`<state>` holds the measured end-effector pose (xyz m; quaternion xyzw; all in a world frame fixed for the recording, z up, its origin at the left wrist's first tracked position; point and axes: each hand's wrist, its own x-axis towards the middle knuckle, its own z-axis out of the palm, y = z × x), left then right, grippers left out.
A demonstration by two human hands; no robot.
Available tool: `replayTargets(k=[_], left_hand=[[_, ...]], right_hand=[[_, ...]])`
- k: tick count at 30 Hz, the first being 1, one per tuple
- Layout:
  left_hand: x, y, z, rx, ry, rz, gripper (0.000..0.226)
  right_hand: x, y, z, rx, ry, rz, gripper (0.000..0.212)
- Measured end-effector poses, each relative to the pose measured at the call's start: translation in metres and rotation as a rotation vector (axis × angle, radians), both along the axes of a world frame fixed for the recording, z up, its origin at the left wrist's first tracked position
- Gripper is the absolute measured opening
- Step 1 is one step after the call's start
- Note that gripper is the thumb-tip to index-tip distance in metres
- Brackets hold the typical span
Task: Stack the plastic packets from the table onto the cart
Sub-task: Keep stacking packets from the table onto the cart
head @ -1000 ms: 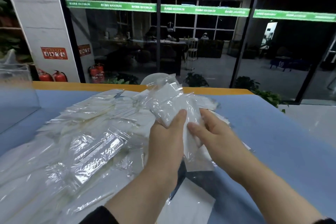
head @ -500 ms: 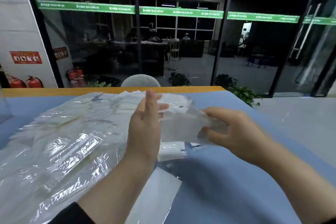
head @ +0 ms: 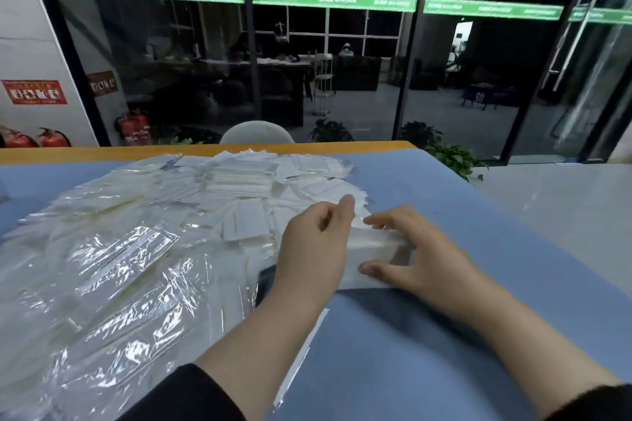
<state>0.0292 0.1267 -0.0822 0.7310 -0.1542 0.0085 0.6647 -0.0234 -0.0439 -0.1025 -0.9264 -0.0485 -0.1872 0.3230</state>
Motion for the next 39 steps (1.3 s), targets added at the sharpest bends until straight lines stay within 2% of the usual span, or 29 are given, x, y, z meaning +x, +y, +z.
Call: replayTargets(k=[2,4,5,7,9,13,15,18,20,23,25,27,29,31,33,36,39], left_hand=[[-0.005,-0.002,-0.002,-0.011,-0.014,0.002,0.035],[-0.002,-0.001,-0.004,0.004,-0.002,0.031,0.012],[0.000,-0.001,-0.005,0.022,0.011,0.041,0.011],[0.000,0.001,-0.006,0.044,0.029,0.041,0.024],[-0.003,0.001,-0.007,0.077,0.022,0.017,0.025],[-0.005,-0.002,-0.009,0.107,-0.036,-0.066,0.010],[-0.005,-0.002,-0.007,0.051,-0.064,-0.060,0.009],[-0.003,0.002,-0.001,-0.103,-0.012,0.040,0.045],[-0.004,0.008,0.011,-0.199,0.153,0.030,0.060],[-0.003,0.020,0.025,-0.374,0.369,-0.121,0.037],[0.001,0.033,0.030,-0.455,0.368,-0.115,0.024],[0.012,0.054,0.037,-0.553,0.315,-0.002,0.015],[0.032,0.082,0.041,-0.634,0.239,0.183,0.010],[0.050,0.112,0.043,-0.684,0.179,0.339,0.009],[0.065,0.134,0.038,-0.700,0.164,0.460,0.009],[0.077,0.148,0.030,-0.685,0.192,0.558,0.011],[0.080,0.152,0.026,-0.564,0.133,0.585,0.020]], right_hand=[[-0.002,0.004,0.000,0.045,-0.036,0.067,0.054],[-0.005,0.003,0.002,0.115,-0.062,0.067,0.058],[-0.005,0.001,0.003,0.135,-0.055,0.043,0.060],[-0.008,-0.004,0.003,0.144,0.019,-0.008,0.059],[-0.010,-0.003,0.003,0.096,0.123,-0.018,0.049],[-0.011,0.003,0.003,0.072,0.112,-0.006,0.033],[-0.011,0.004,0.006,0.130,0.082,-0.055,0.027],[-0.008,0.006,0.018,0.348,-0.082,-0.127,0.022],[-0.005,0.016,0.034,0.527,-0.165,-0.106,0.019],[0.007,0.043,0.053,0.645,-0.135,0.014,0.017],[0.018,0.064,0.061,0.667,-0.078,0.090,0.016],[0.032,0.081,0.066,0.674,-0.042,0.135,0.023],[0.054,0.088,0.065,0.562,-0.074,0.053,0.029],[0.082,0.092,0.062,0.316,-0.095,-0.047,0.023],[0.112,0.096,0.060,0.042,-0.070,-0.058,0.029],[0.158,0.108,0.066,-0.266,0.024,0.021,0.056],[0.200,0.122,0.073,-0.394,0.182,0.107,0.083]])
